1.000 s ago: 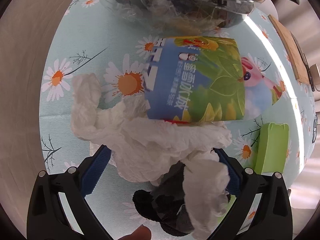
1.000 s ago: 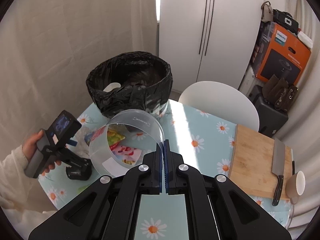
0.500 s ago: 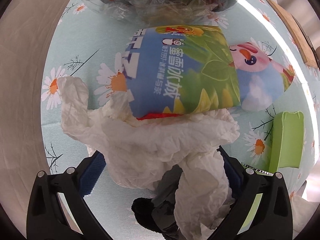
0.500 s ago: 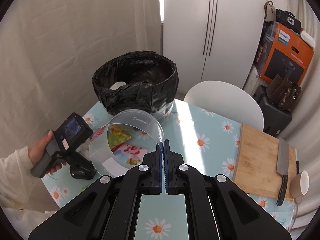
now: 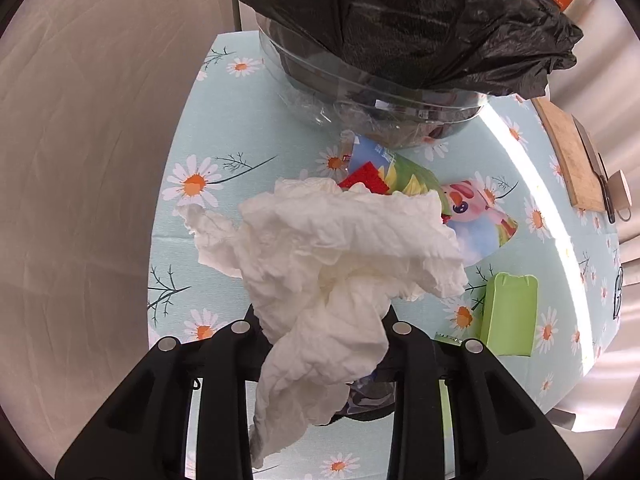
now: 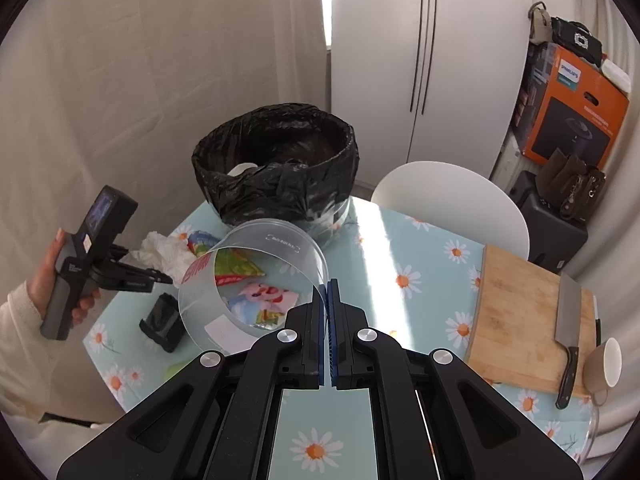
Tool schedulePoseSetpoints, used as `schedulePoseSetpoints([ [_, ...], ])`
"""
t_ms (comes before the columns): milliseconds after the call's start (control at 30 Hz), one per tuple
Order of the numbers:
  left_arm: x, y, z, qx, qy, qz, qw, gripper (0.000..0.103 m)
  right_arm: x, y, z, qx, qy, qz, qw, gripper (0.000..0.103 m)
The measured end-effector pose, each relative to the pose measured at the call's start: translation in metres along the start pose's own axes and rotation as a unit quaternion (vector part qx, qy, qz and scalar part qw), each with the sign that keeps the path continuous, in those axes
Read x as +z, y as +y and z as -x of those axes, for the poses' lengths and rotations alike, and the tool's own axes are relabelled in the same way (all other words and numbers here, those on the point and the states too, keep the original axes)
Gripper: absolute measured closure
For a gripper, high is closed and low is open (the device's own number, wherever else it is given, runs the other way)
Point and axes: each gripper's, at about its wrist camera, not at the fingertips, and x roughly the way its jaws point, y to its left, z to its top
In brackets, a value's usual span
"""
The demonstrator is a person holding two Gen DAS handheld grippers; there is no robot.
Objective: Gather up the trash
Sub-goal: 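Carry the tissue in the left gripper over the bin while the right carries the clear cup there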
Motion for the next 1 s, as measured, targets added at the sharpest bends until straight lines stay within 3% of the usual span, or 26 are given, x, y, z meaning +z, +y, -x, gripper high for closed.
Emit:
schedulePoseSetpoints([
  [500,0.006,0.014,0.108,0.04,-0.082,-0.007,0.9958,0.071,0.024,0.012,0.009,0.017,-0.028,0.028,0.999,0.101],
  [767,0.029,0.004,0.143,0.071,-0.109,-0.052,0.9902,0.071,0.051,0.02,0.009,0.009,-0.046,0.041,0.998,0.101],
  [1000,0.061,-0.004,0.153,0.048,-0.126,-0.096,0.9862,0.071,0.078,0.024,0.001,-0.008,-0.053,0.046,0.997,0.101],
])
